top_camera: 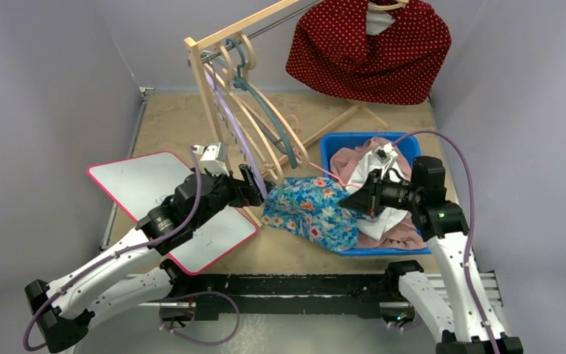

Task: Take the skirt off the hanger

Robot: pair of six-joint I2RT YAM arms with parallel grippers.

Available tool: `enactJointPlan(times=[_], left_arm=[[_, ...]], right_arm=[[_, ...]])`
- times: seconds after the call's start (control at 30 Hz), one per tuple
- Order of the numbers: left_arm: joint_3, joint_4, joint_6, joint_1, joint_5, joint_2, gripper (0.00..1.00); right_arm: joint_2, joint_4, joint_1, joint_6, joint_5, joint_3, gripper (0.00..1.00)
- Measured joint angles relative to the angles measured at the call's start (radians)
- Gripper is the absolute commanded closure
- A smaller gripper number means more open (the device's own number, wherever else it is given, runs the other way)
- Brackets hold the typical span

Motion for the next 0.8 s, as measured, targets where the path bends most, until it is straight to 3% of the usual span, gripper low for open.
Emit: enactJointPlan(times=[0.3,0.57,0.8], left_arm=[[0.025,0.05,0.0,0.0,0.019,0.172,0.11],[0.026,0.076,-0.001,0.0,0.018,0.18,0.23],[0.026,0.093,-0.017,0.0,-0.008,0.179,0.41]], right_arm=[[-0.002,0.003,0.132,-0.003,-0.033,-0.03,1.0],[0.02,0.004,0.257,-0.003,-0.013,-0.03,1.0],[0.017,0.006,0.292,-0.003,0.014,-0.03,1.0]])
